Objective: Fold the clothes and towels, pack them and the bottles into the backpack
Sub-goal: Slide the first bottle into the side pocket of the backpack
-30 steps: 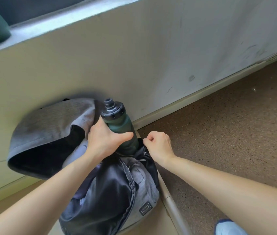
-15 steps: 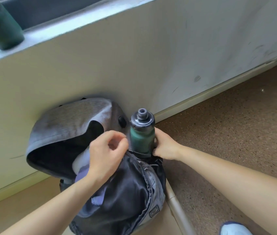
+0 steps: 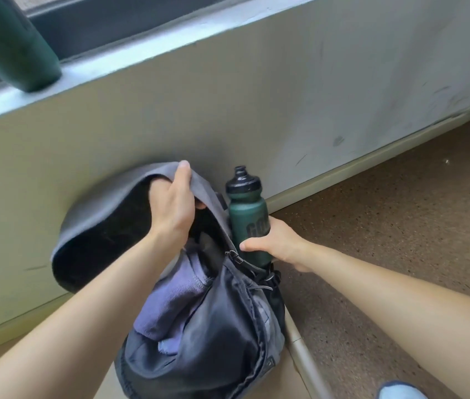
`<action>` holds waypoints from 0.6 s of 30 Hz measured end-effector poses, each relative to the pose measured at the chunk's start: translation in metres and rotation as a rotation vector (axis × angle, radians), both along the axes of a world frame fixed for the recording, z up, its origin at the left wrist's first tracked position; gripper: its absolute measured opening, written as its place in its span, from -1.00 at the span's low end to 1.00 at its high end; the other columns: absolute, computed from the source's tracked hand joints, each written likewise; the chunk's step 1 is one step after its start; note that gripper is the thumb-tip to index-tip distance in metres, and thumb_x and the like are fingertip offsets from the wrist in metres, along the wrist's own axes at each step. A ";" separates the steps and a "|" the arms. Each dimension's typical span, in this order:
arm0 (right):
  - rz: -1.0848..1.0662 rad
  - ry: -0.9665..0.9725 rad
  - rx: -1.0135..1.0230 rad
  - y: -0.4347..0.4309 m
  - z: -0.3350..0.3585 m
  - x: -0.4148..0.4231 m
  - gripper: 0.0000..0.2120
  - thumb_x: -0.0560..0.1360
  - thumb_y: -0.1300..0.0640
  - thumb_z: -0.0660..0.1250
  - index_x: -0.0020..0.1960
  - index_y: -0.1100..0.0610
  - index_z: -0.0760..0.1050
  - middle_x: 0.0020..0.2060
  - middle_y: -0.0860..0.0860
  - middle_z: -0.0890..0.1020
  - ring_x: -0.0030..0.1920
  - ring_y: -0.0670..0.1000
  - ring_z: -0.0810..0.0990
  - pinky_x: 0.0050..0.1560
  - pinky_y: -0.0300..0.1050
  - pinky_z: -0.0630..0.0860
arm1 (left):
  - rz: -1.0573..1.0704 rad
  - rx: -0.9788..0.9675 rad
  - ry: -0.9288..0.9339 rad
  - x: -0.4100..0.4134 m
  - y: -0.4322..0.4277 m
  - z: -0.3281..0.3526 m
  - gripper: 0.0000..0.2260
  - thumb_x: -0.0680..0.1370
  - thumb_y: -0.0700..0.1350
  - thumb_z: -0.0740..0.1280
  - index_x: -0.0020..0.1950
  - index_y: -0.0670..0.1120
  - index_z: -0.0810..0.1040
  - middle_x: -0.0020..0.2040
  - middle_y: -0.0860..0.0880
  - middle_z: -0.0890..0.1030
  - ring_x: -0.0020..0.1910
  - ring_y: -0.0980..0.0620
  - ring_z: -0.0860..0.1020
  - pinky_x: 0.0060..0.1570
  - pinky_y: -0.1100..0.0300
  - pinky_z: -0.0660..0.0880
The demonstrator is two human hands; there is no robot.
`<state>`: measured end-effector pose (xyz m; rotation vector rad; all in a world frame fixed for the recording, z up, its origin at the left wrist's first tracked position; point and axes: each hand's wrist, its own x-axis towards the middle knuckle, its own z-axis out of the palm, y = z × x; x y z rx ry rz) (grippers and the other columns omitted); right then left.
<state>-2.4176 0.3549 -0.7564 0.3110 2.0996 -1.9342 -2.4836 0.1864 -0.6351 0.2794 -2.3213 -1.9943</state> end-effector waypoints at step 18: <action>-0.362 0.176 -0.138 0.035 0.014 -0.003 -0.49 0.21 0.01 0.63 0.13 -0.03 0.60 0.03 -0.01 0.73 0.08 0.04 0.70 0.23 0.14 0.60 | -0.116 -0.216 0.232 0.060 0.028 0.030 -0.53 0.66 0.16 0.26 0.48 -0.08 0.47 0.31 0.19 0.47 0.29 0.31 0.41 0.23 0.60 0.25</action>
